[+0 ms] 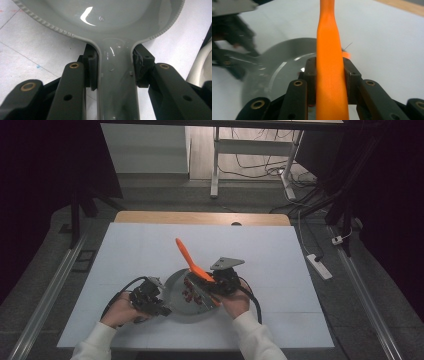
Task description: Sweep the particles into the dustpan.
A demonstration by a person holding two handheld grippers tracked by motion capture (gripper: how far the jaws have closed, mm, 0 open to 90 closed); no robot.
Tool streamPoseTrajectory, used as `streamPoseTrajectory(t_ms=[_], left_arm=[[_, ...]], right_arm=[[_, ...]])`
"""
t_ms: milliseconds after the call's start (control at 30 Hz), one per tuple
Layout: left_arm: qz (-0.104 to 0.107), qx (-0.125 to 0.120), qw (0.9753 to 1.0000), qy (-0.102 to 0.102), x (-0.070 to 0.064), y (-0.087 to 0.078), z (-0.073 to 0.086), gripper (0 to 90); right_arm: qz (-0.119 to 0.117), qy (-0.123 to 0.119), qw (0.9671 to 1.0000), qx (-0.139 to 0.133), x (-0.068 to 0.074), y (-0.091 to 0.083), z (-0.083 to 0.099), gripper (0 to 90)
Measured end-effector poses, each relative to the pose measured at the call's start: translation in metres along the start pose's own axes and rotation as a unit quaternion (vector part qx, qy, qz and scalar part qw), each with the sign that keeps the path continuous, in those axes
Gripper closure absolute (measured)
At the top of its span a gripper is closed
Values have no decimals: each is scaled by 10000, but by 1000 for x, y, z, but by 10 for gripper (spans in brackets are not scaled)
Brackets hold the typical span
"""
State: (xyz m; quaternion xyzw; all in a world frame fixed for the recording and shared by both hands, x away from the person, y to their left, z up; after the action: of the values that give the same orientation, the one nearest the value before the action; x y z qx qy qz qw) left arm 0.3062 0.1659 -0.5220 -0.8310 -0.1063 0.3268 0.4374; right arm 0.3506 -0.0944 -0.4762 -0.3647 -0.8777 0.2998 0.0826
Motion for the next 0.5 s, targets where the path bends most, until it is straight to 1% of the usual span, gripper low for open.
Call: streamPoseTrajectory(t_ms=[33, 67, 100, 133, 167, 233, 267, 300, 400, 500], left_arm=[[0, 0, 10000, 1, 0, 0, 0, 619], [1, -2, 10000, 2, 0, 0, 0, 619], [2, -4, 10000, -1, 0, 0, 0, 619], [-11, 0, 10000, 1, 0, 0, 0, 619], [-9, 7, 10000, 3, 0, 0, 0, 619], [-14, 16, 10000, 5, 1, 0, 0, 619], [-15, 25, 10000, 1, 1, 1, 0, 619], [-21, 31, 10000, 5, 1, 1, 0, 619], [-12, 29, 10000, -1, 1, 1, 0, 619], [-10, 15, 10000, 8, 1, 1, 0, 619]], right_arm=[[105, 33, 9999, 16, -4, -1, 1, 699], [311, 77, 9995, 47, -14, -3, 3, 699], [311, 77, 9995, 47, -14, -3, 3, 699], [542, 72, 9984, 137, -23, -4, 6, 699], [542, 72, 9984, 137, -23, -4, 6, 699], [696, 96, 9973, 220, -32, -3, 10, 699], [797, 155, 9963, 297, -41, -1, 12, 699], [797, 155, 9963, 297, -41, -1, 12, 699], [916, 239, 9947, 409, -51, 5, 15, 699], [965, 220, 9938, 498, -55, 12, 17, 699]])
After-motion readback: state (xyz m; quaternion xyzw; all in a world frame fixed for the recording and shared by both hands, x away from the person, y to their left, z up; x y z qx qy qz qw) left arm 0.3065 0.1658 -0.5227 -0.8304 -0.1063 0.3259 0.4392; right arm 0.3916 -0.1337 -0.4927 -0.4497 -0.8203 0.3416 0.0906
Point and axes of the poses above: each handheld gripper's, and its own axes: y roughly forward along the jaws, z roughly out of its underside, x roughly to its left, the point moved 1 cm from there along y, roughly forward along the jaws, and after that the axes turned 10 degrees about z, right-handed, at the moved point
